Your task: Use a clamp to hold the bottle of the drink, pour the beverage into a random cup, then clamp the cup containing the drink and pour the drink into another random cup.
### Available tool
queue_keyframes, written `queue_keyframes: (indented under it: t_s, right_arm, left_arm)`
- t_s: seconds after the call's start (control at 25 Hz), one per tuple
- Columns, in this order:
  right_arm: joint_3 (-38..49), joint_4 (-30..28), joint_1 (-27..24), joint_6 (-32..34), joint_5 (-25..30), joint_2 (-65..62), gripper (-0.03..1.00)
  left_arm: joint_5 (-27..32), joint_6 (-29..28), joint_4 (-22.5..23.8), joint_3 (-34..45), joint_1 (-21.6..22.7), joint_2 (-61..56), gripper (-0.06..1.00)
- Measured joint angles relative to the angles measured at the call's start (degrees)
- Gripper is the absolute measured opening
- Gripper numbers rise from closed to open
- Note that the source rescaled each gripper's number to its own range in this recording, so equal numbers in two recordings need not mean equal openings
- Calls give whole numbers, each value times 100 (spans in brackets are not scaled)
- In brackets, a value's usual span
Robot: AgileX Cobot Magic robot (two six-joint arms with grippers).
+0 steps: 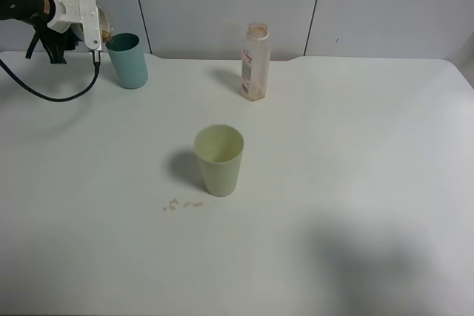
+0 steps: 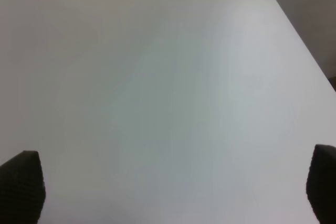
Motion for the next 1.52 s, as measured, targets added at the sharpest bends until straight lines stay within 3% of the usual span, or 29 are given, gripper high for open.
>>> queue_keyframes:
  t_s: [0.48,1.16,1.52]
  right_arm:
    - [0,0,0,0,0,0,100]
    - [0,0,0,0,0,0,100]
    - [0,0,0,0,0,0,100]
  left_arm:
    - [42,23,-88,-460,-139,238,0]
    - [190,245,48,-536,-190,270,0]
    - [247,662,107,-571,-190,270,0]
